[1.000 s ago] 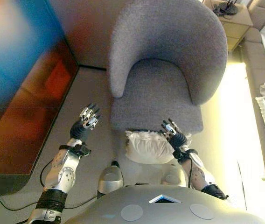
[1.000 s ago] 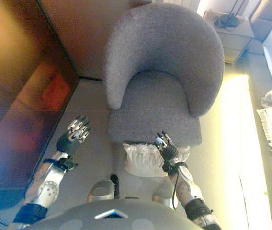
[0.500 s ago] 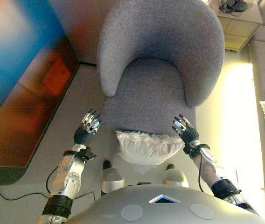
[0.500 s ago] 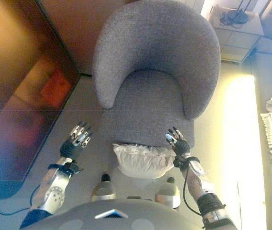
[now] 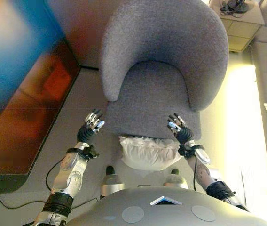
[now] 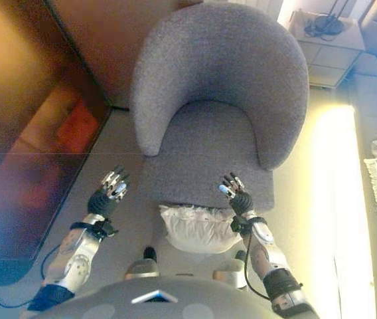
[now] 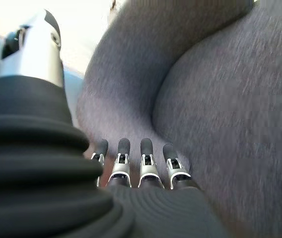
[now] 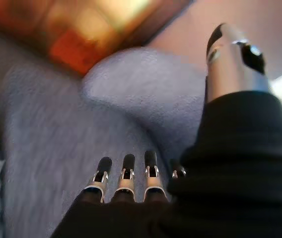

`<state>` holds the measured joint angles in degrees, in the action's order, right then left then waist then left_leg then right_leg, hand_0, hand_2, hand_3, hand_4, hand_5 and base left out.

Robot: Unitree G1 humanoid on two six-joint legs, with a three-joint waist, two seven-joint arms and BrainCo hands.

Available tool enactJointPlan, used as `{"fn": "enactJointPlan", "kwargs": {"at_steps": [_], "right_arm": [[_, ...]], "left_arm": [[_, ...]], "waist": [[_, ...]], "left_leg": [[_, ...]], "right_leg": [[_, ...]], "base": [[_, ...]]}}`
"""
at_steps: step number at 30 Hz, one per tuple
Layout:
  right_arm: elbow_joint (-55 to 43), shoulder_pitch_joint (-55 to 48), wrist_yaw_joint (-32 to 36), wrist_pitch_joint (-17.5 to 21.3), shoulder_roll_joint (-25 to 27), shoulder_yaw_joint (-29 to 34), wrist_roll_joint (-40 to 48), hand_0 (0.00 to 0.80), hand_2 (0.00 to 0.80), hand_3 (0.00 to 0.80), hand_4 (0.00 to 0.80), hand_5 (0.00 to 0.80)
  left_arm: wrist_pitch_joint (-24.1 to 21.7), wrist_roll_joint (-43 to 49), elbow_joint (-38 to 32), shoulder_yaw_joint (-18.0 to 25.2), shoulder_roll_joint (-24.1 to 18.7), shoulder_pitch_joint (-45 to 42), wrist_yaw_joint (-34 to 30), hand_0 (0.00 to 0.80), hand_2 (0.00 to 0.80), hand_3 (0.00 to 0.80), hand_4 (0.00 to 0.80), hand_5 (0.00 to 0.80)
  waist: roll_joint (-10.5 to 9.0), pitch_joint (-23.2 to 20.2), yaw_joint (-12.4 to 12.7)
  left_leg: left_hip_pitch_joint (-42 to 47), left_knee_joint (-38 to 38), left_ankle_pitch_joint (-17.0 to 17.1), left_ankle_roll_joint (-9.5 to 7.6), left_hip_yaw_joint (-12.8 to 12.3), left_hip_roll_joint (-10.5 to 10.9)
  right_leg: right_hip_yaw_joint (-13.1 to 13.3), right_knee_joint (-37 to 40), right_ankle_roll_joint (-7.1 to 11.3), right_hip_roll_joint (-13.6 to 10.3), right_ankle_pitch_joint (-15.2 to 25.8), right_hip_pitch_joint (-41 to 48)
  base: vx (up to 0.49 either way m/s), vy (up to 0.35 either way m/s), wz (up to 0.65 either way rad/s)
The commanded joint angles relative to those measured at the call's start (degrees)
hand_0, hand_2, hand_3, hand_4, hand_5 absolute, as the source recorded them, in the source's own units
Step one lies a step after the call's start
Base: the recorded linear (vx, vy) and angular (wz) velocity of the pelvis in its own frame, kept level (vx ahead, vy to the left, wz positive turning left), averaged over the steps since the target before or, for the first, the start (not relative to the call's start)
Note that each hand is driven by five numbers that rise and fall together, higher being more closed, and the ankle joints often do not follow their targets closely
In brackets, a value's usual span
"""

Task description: Pick up the cushion and take it to the sofa

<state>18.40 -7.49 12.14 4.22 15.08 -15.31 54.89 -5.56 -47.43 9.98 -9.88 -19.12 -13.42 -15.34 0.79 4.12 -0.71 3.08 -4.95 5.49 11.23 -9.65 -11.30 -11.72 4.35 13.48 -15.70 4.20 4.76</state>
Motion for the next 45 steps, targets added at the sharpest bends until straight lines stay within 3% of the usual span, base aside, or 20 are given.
{"fn": "enactJointPlan", "kwargs": {"at_steps": [1, 4, 7, 10, 20, 29, 31, 32, 35, 37, 40, 43, 45], "right_arm": [[-6.1, 2.4, 13.2, -4.5, -4.1, 4.3, 18.5, 0.0, 0.0, 0.0, 0.0, 0.0], [-6.6, 2.2, 22.8, -11.2, -6.3, 5.4, 29.8, 0.0, 0.0, 0.0, 0.0, 0.0], [-6.2, 2.6, 22.8, -11.9, -7.6, 6.0, 31.5, 0.0, 0.0, 0.0, 0.0, 0.0], [-5.3, 2.2, 20.6, -14.0, -8.7, 6.6, 30.9, 0.0, 0.0, 0.0, 0.0, 0.0], [-5.8, -0.4, 21.7, -14.0, -8.2, 4.3, 29.7, 0.0, 0.0, 0.0, 0.0, 0.0], [-5.4, -0.3, 20.8, -13.0, -7.5, 3.6, 29.2, 0.0, 0.0, 0.0, 0.0, 0.0], [-5.1, -0.5, 19.3, -11.7, -7.0, 3.6, 27.7, 0.0, 0.0, 0.0, 0.0, 0.0], [-4.8, -0.6, 17.4, -9.3, -6.5, 3.5, 24.9, 0.0, 0.0, 0.0, 0.0, 0.0], [-2.2, 0.1, 6.8, 1.9, -4.1, 3.0, 7.5, 0.0, 0.0, 0.0, 0.0, 0.0], [0.1, 1.1, -0.8, 6.7, -2.1, 2.6, -4.9, 0.0, 0.0, 0.0, 0.0, 0.0], [3.4, 2.0, -7.1, 7.4, 0.1, 3.4, -10.4, 0.0, 0.0, 0.0, 0.0, 0.0], [7.3, 3.0, -13.2, 7.9, 0.3, 4.4, -18.0, 0.0, 0.0, 0.0, 0.0, 0.0], [9.6, 5.0, -15.6, 7.5, 1.4, 3.7, -21.0, 0.0, 0.0, 0.0, 0.0, 0.0]], "left_arm": [[7.0, -16.4, -3.5, 1.4, 1.7, 3.4, -15.8, 0.0, 0.0, 0.0, 0.0, 0.0], [11.7, -25.0, -4.0, 0.6, 3.3, 2.3, -24.8, 0.0, 0.0, 0.0, 0.0, 0.0], [14.8, -29.3, -3.7, -0.2, 4.9, 2.2, -28.6, 0.0, 0.0, 0.0, 0.0, 0.0], [15.5, -29.0, -3.3, -0.1, 5.7, 2.0, -27.5, 0.0, 0.0, 0.0, 0.0, 0.0], [17.5, -28.7, -4.5, 0.6, 5.4, 1.0, -27.9, 0.0, 0.0, 0.0, 0.0, 0.0], [16.4, -27.7, -4.5, 0.4, 5.0, 1.0, -26.8, 0.0, 0.0, 0.0, 0.0, 0.0], [10.8, -20.9, -4.2, 0.7, 3.9, 0.8, -22.9, 0.0, 0.0, 0.0, 0.0, 0.0], [6.6, -15.7, -3.8, 0.6, 2.7, 0.7, -19.7, 0.0, 0.0, 0.0, 0.0, 0.0], [-3.3, 3.8, -1.8, 0.7, -0.7, 1.9, -4.5, 0.0, 0.0, 0.0, 0.0, 0.0], [-5.1, 13.0, 0.2, 0.8, -2.7, 3.4, 2.9, 0.0, 0.0, 0.0, 0.0, 0.0], [-4.0, 17.3, 2.9, 2.2, -4.4, 4.2, 8.5, 0.0, 0.0, 0.0, 0.0, 0.0], [-5.9, 21.2, 7.3, 2.1, -3.9, 4.4, 11.7, 0.0, 0.0, 0.0, 0.0, 0.0], [-7.0, 21.3, 9.5, 0.6, -4.0, 5.9, 12.7, 0.0, 0.0, 0.0, 0.0, 0.0]], "waist": [[-0.82, 1.1, 0.7], [-0.81, 0.9, 0.8], [-0.67, 0.2, 0.9], [-0.71, -0.6, 0.7], [-0.84, -1.5, 1.0], [-0.95, -1.6, 1.3], [-0.98, -1.6, 1.5], [-0.96, -1.6, 1.6], [-0.91, -1.2, 1.7], [-0.94, -0.9, 1.7], [-1.08, -0.4, 2.0], [-1.51, 0.4, 2.3], [-1.82, 2.5, 2.5]], "left_leg": [[-2.8, 5.2, -2.2, -2.94, -1.6, -1.6], [-2.6, 5.4, -2.5, -2.99, -1.8, -1.9], [-2.2, 5.2, -2.8, -2.96, -1.9, -2.0], [-1.5, 4.4, -2.9, -3.05, -2.1, -1.8], [-0.8, 2.9, -2.7, -3.3, -2.1, -0.9], [-0.9, 2.9, -2.6, -3.22, -1.9, -0.9], [-0.8, 2.7, -2.6, -3.14, -1.8, -0.9], [-0.8, 2.7, -2.5, -3.08, -1.7, -0.9], [-1.1, 2.7, -2.2, -2.92, -1.3, -0.9], [-1.4, 2.8, -2.0, -2.88, -0.8, -0.8], [-2.0, 3.8, -2.2, -2.9, -0.5, -0.8], [-2.8, 7.1, -3.3, -2.86, -0.5, -1.1], [-6.2, 13.2, -4.8, -2.41, 0.1, -1.5]], "right_leg": [[-3.4, -3.5, -0.9, -1.3, 1.7, -4.0], [-3.3, -3.5, -0.74, -1.2, 1.4, -3.7], [-3.2, -3.5, -0.5, -1.2, 1.2, -3.4], [-3.1, -3.1, -0.32, -1.2, 1.2, -3.0], [-3.4, -2.1, -0.21, -1.0, 1.5, -2.6], [-3.5, -1.9, -0.28, -0.8, 1.5, -2.5], [-3.7, -1.8, -0.28, -0.8, 1.5, -2.4], [-3.8, -1.9, -0.28, -0.7, 1.5, -2.3], [-4.0, -2.1, -0.32, -0.8, 1.5, -2.4], [-3.9, -2.2, -0.37, -0.8, 1.5, -2.6], [-3.9, -2.6, -0.45, -1.2, 1.4, -2.7], [-3.8, -4.2, -0.3, -2.3, 1.2, -2.9], [-3.0, -6.9, -0.58, -3.4, 0.9, -4.6]], "base": [[0.077, -0.035, 0.0], [0.067, -0.02, -0.02], [0.06, -0.005, -0.01], [0.052, 0.003, 0.0], [0.003, -0.001, 0.0], [0.0, 0.0, 0.0], [0.0, 0.0, 0.0], [0.0, 0.0, 0.0], [0.002, 0.005, 0.01], [0.005, 0.015, 0.05], [0.038, 0.006, 0.06], [0.09, -0.033, 0.01], [-0.03, -0.053, 0.01]]}}
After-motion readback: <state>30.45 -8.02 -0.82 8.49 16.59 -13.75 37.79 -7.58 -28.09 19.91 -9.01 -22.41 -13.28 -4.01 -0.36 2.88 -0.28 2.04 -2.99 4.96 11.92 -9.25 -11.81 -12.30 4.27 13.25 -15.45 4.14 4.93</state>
